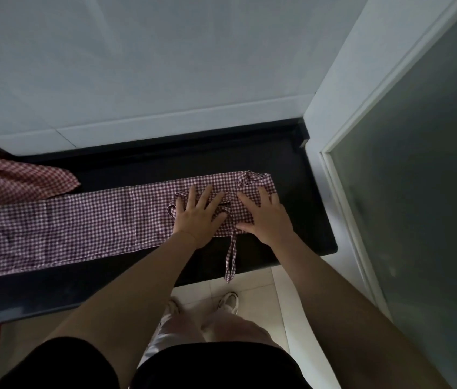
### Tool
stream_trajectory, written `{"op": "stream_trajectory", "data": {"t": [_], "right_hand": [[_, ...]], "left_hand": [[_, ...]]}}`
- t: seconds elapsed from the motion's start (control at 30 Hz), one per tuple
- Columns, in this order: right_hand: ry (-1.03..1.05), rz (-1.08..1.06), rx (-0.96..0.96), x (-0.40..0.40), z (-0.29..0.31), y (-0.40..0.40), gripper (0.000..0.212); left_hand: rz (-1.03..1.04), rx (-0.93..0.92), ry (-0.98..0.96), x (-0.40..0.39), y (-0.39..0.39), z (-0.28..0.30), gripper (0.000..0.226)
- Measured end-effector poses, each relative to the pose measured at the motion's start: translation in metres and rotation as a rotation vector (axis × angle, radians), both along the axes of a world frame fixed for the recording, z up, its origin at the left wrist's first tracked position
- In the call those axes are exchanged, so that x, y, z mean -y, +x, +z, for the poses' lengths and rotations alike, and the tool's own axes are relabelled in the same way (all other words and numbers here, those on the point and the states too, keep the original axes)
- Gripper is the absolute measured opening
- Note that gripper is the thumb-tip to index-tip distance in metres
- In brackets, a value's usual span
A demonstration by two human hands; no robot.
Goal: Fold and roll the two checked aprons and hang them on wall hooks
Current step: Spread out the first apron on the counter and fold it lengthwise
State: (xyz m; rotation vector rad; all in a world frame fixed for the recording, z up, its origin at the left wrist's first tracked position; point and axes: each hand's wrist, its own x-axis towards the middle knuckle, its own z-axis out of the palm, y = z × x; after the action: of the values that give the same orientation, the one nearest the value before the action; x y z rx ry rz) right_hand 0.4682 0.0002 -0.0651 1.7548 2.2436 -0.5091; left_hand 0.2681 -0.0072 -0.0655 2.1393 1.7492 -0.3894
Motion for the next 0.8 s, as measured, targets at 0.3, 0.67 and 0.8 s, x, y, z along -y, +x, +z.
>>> {"op": "stream_trajectory", "data": {"t": [0.3,0.67,0.8], "right_hand": [[-0.134,-0.215,0.041,-0.013,0.033,-0.017,0.079],[0.14,0.238,-0.24,0.038,0.048,-0.295,0.031],[0.112,0.321,-0.284,0.065,0.046,-0.38,0.032]], "left_hand": [[0.246,0.198,0.066,0.024,-0.053,0.016,0.058],[0.996,0.181,0.274,0.076,-0.279,0.04,0.047],[1.196,0.183,0.206,0.097,-0.362,0.042,0.049]]}}
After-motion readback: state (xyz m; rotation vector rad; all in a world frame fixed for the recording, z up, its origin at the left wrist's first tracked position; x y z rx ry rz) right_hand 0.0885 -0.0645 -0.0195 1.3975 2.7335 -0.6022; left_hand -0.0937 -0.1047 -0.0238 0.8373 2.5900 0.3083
